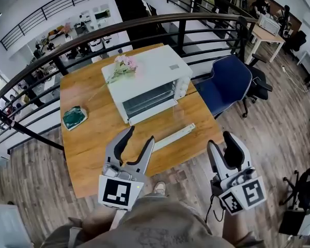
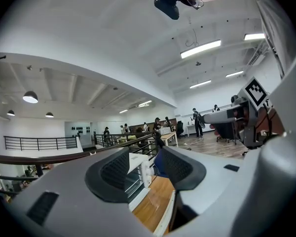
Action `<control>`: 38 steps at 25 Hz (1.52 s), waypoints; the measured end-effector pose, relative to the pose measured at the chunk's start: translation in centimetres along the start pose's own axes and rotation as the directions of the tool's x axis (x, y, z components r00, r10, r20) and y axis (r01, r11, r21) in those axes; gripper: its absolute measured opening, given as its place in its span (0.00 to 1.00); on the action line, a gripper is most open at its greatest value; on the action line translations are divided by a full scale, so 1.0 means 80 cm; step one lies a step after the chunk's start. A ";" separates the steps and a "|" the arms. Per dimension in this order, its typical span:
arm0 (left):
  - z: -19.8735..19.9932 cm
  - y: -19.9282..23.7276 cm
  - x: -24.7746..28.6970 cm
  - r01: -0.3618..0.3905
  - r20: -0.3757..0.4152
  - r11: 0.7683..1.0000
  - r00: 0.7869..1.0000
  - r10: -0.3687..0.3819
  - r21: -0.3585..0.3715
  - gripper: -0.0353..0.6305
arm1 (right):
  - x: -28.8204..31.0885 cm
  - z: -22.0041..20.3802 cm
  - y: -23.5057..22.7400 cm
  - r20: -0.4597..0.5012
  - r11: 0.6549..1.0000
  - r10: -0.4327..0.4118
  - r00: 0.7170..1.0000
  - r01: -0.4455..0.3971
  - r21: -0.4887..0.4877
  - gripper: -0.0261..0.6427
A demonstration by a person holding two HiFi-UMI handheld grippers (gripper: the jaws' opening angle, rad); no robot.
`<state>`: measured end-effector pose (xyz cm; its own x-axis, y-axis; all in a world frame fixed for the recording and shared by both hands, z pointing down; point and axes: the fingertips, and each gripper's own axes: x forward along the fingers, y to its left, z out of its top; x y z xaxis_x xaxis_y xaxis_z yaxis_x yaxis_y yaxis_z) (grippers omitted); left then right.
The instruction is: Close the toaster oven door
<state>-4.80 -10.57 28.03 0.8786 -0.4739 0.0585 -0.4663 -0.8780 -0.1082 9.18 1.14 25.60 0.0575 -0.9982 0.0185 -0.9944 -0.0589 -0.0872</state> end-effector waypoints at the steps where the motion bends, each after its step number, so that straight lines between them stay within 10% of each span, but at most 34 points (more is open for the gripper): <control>1: -0.002 0.006 0.005 -0.005 -0.005 1.000 1.000 0.005 0.000 0.38 | 0.009 -0.002 -0.003 -0.002 1.000 0.003 1.000 -0.003 0.005 0.35; 18: -0.045 0.075 0.056 -0.223 -0.137 0.975 0.965 0.224 0.021 0.38 | 0.140 -0.025 -0.052 -0.075 0.978 0.208 0.975 -0.209 -0.003 0.35; 38: -0.110 0.062 0.102 -0.585 -0.312 0.806 0.753 0.580 0.088 0.38 | 0.255 -0.125 -0.167 -0.254 0.840 0.536 0.805 -0.537 0.072 0.35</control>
<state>-0.80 -19.38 36.67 0.3588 -0.8871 0.2905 -0.8809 -0.4247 -0.2090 22.79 -18.26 37.12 -0.5095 -0.8315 0.2214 -0.8602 0.4857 -0.1553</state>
